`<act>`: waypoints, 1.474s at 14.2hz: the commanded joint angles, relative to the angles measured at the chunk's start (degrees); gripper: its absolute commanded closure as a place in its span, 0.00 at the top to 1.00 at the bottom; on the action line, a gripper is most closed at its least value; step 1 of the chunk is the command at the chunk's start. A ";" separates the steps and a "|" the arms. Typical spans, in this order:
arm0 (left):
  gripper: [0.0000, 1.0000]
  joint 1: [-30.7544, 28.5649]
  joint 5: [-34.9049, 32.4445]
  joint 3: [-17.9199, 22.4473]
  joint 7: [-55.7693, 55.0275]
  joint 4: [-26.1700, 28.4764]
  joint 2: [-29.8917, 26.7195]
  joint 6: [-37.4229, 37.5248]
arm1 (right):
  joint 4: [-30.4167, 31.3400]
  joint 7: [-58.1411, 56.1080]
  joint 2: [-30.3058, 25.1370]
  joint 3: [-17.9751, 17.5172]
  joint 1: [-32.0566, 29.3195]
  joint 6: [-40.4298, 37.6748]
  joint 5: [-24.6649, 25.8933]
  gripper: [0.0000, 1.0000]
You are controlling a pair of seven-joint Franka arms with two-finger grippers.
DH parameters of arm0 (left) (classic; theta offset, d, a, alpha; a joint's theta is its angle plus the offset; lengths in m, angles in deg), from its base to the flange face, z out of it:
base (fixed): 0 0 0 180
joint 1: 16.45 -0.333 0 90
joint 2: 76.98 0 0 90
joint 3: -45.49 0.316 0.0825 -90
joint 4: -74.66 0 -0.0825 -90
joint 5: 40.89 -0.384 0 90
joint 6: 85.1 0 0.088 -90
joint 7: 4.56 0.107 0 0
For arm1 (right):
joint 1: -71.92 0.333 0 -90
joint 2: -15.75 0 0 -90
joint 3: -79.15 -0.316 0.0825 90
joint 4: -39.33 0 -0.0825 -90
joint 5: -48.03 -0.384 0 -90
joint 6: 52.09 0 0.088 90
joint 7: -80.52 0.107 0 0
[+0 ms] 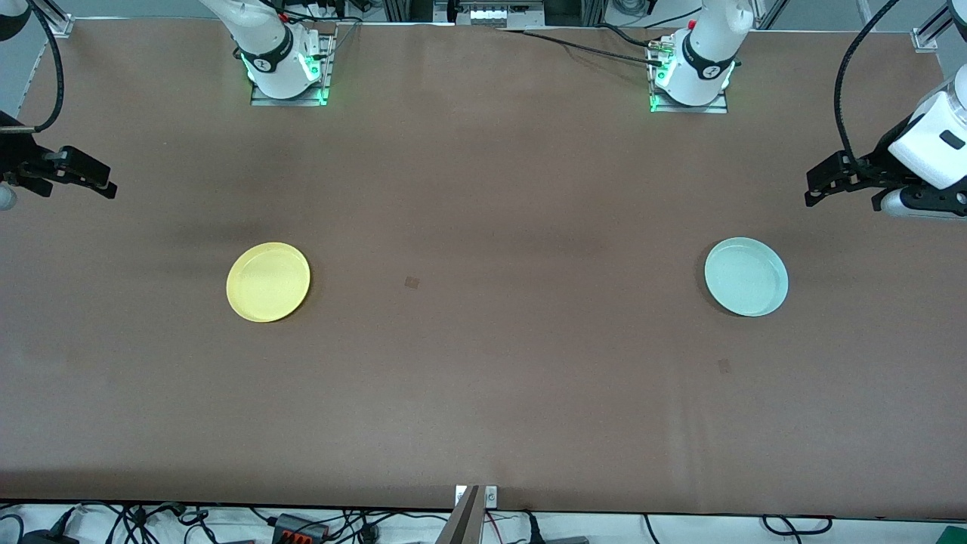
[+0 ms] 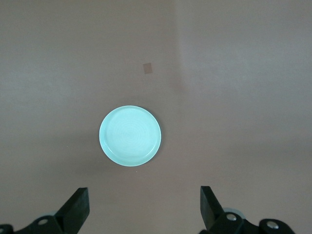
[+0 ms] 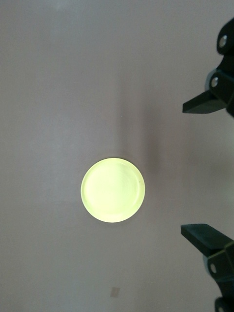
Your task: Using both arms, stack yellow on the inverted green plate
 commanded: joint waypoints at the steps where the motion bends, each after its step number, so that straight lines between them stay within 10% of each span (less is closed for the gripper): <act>1: 1.00 -0.01 -0.54 -0.17 0.00 -0.19 -0.64 0.95 | -0.35 -1.85 -0.59 -0.59 -0.57 -2.09 0.41 1.00; 15: 1.00 0.08 -0.45 -0.08 -0.26 -2.03 2.34 5.87 | 0.01 -1.67 11.35 -0.59 -0.66 -0.87 -0.91 1.00; 21: 1.00 -1.05 -0.45 0.80 0.61 -11.34 12.70 5.96 | 0.09 -1.76 23.48 -0.59 -3.03 5.10 -1.26 1.00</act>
